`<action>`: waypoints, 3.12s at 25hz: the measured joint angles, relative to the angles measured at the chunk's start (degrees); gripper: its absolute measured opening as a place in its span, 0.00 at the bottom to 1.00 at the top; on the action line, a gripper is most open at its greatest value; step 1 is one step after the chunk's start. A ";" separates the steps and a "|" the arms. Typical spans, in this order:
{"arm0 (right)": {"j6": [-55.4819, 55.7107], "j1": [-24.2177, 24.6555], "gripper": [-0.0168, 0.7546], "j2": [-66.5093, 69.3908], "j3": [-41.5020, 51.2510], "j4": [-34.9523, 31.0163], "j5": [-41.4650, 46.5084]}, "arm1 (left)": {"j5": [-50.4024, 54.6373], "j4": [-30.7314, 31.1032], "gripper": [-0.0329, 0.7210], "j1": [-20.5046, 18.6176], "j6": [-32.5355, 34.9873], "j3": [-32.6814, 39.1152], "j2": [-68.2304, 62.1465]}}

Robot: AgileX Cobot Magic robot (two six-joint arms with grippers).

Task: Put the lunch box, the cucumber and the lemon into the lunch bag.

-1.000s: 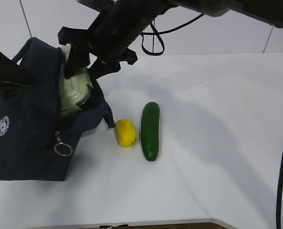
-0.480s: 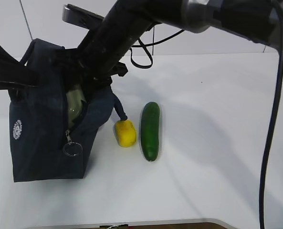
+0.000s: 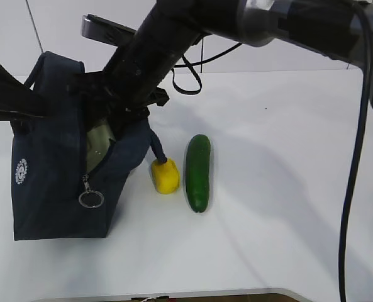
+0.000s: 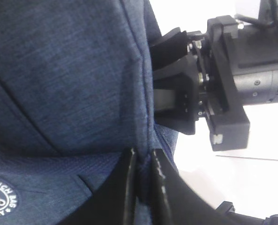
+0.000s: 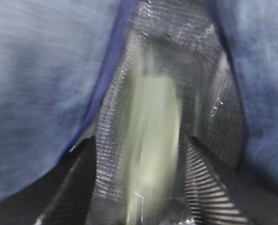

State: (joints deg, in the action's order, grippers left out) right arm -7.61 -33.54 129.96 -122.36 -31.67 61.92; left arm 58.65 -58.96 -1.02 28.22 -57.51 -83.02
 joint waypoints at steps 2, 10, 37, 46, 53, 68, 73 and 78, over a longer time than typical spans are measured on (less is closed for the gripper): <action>-0.60 0.00 0.54 0.08 0.00 -0.38 0.10 | -0.15 0.47 0.06 0.00 0.00 0.00 0.00; -3.09 0.00 0.63 0.08 -0.36 -3.95 -0.16 | -0.40 2.27 0.06 0.00 0.00 0.00 0.00; -1.94 3.06 0.63 -0.03 -15.18 15.07 9.73 | -3.49 9.20 0.06 0.00 0.19 0.00 0.00; -0.52 4.03 0.63 -2.55 -14.66 20.69 9.84 | -3.49 9.20 0.06 0.00 0.19 0.00 0.00; 1.54 4.03 0.63 -10.48 -6.45 24.80 9.84 | -3.49 9.25 0.06 0.00 0.19 0.00 0.00; 10.72 5.76 0.63 -15.47 9.76 30.94 9.84 | -2.92 9.38 0.06 0.00 0.19 0.00 0.00; 18.51 5.76 0.63 -14.94 11.03 31.16 9.73 | -2.80 9.47 0.06 0.00 0.19 0.00 0.00; 23.61 5.76 0.64 -12.00 11.13 32.27 9.62 | -2.80 9.47 0.06 0.00 0.19 0.00 0.00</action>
State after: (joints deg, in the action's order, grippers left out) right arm 16.00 -27.78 117.96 -111.22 0.60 71.54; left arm 55.85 -49.49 -1.02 28.41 -57.51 -83.02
